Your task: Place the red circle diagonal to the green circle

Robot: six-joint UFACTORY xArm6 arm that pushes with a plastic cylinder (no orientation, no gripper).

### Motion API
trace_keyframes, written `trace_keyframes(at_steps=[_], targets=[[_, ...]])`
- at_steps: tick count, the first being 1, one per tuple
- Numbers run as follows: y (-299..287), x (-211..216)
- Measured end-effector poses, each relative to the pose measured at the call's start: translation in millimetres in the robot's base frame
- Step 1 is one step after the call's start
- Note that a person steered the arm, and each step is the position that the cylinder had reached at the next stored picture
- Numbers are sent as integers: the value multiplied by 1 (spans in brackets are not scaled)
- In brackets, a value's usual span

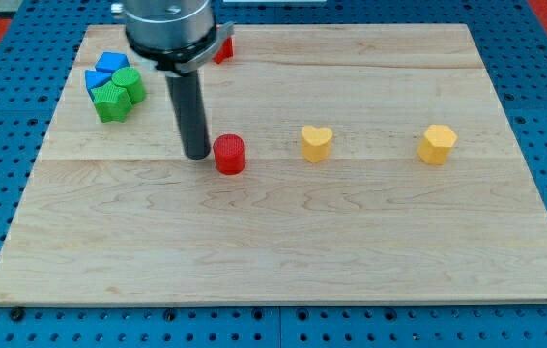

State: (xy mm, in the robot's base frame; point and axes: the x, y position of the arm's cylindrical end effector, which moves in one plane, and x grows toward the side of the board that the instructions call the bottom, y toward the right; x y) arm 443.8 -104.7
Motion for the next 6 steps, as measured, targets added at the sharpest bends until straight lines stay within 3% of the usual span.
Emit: trace_keyframes(at_steps=[1,3,4,5,6], targets=[[-7,41],[93,36],[58,15],[42,24],[57,21]])
